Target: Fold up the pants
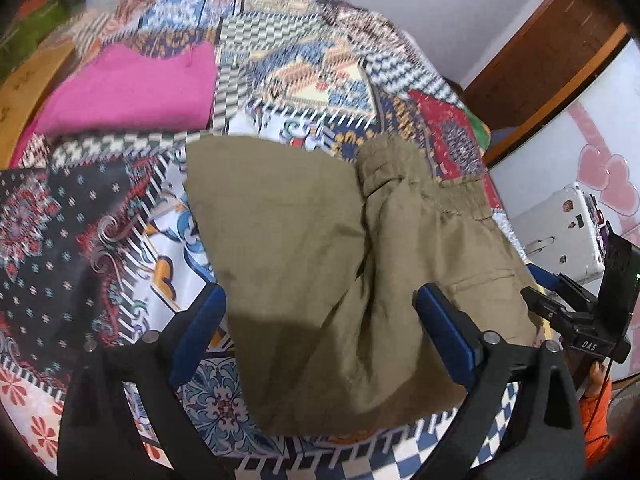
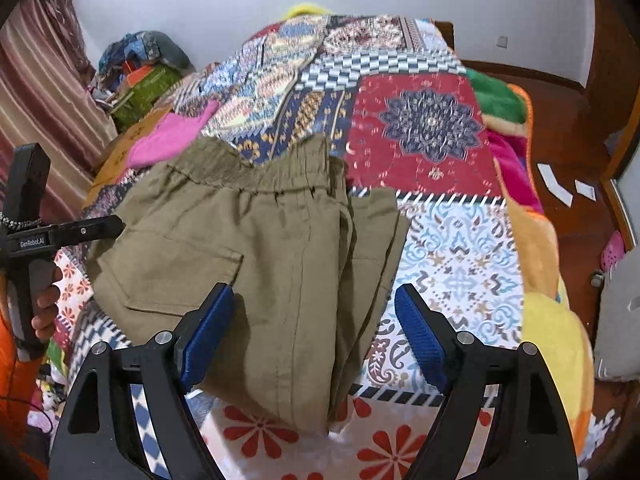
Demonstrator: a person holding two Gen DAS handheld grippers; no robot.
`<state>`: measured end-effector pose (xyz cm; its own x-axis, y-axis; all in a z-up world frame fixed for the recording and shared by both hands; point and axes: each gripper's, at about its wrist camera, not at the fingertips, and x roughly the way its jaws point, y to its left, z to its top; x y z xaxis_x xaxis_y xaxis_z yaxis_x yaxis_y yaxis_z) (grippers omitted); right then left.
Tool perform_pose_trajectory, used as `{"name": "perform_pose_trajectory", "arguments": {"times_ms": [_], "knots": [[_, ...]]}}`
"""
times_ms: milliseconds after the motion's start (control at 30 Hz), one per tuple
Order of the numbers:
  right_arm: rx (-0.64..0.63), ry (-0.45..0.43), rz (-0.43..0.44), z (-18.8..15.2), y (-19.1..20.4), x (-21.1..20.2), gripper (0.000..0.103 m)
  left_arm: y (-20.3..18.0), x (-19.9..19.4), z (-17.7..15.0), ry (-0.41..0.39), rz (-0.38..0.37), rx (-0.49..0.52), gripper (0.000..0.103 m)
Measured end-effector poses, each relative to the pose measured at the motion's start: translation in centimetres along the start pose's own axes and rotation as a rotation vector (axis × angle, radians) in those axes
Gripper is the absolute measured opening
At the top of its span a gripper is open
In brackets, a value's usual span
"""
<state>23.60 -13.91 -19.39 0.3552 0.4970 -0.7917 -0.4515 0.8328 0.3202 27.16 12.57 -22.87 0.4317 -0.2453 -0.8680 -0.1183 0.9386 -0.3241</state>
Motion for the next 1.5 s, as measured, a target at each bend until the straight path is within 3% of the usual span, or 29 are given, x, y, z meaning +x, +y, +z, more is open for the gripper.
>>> {"name": "perform_pose_trajectory", "arguments": {"times_ms": [100, 233, 467, 567, 767, 900, 1033, 1200, 1500], "knots": [[0.053, 0.029, 0.053, -0.1, -1.4, 0.8, 0.091, 0.9, 1.5, -0.1, 0.041, -0.031, -0.033, 0.1], [0.078, 0.063, 0.098, -0.3, -2.3, 1.8, 0.093, 1.6, 2.5, -0.4, 0.059, -0.072, -0.068, 0.103], [0.077, 0.064, 0.119, -0.4, -2.5, 2.0, 0.095, 0.1, 3.3, 0.6, 0.049, -0.062, -0.014, 0.103], [0.081, 0.056, 0.123, -0.2, -2.4, 2.1, 0.095, -0.3, 3.3, 0.8, 0.039, -0.061, -0.003, 0.095], [0.103, 0.02, 0.157, -0.1, -2.4, 1.8, 0.079, -0.4, 2.9, 1.4, 0.031, -0.092, -0.007, 0.068], [0.077, -0.008, 0.14, 0.5, -1.8, 1.3, 0.045, -0.7, 2.4, 1.5, 0.026, -0.11, -0.001, 0.052], [0.082, -0.012, 0.154, 0.8, -1.9, 1.1, 0.028, -0.9, 1.5, 1.5, 0.01, -0.115, 0.008, 0.041], [0.069, -0.041, 0.149, 0.9, -1.6, 0.2, 0.018, -1.2, 0.3, 1.3, -0.014, -0.128, 0.021, 0.029], [0.035, -0.099, 0.148, 1.5, 0.1, -1.9, 0.012, -1.8, -2.5, 0.5, -0.053, -0.128, 0.044, 0.022]]}}
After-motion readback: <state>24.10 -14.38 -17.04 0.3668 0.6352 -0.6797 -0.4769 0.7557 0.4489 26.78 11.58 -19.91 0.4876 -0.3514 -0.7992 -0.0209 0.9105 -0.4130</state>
